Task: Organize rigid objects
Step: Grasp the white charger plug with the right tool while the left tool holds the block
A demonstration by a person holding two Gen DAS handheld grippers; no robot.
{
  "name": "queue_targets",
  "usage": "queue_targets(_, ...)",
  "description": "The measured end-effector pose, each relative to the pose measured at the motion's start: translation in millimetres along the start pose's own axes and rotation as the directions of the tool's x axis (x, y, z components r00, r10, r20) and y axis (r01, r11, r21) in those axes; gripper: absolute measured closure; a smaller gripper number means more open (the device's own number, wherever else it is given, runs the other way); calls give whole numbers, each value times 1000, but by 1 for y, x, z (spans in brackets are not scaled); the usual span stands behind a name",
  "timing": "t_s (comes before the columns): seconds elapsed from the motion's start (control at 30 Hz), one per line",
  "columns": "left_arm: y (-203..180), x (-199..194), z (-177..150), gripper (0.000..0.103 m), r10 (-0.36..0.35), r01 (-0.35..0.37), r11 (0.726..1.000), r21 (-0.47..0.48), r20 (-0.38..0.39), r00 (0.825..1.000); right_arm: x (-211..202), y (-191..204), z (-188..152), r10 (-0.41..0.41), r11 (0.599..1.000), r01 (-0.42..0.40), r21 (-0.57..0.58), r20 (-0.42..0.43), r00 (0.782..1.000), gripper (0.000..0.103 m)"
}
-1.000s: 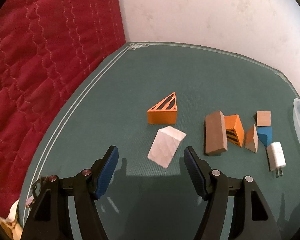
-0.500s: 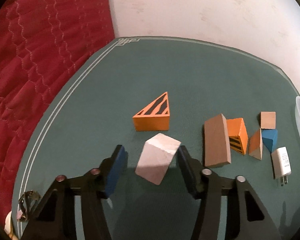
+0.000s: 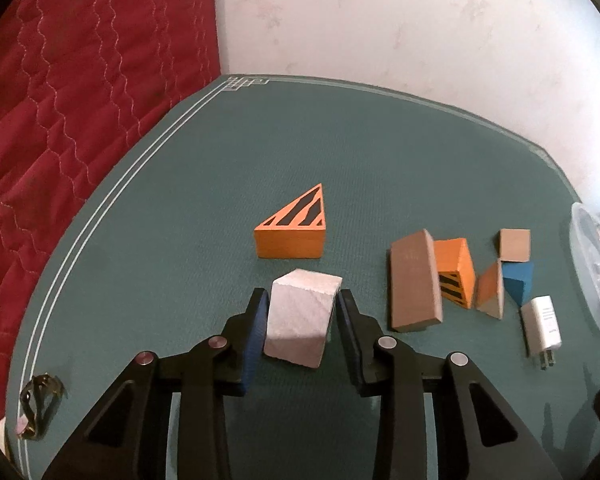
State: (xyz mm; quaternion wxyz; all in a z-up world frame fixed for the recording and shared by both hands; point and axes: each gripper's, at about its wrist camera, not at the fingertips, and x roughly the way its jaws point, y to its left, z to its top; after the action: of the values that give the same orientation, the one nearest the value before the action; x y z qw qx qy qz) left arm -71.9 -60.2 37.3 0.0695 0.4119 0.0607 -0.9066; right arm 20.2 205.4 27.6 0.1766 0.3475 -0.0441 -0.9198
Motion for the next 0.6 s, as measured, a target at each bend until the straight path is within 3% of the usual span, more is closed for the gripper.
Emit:
queue_targets(0.37,-3,-29,-7,69,-84,85,996,-2,73,994,12,8,11,2,1000,-1,4,-80,997,15)
queue_targets(0.6,2,-36,-10,69,-95,97,995,-6,103,990,42,23,23,-5,1000,7,10,-133,991,30)
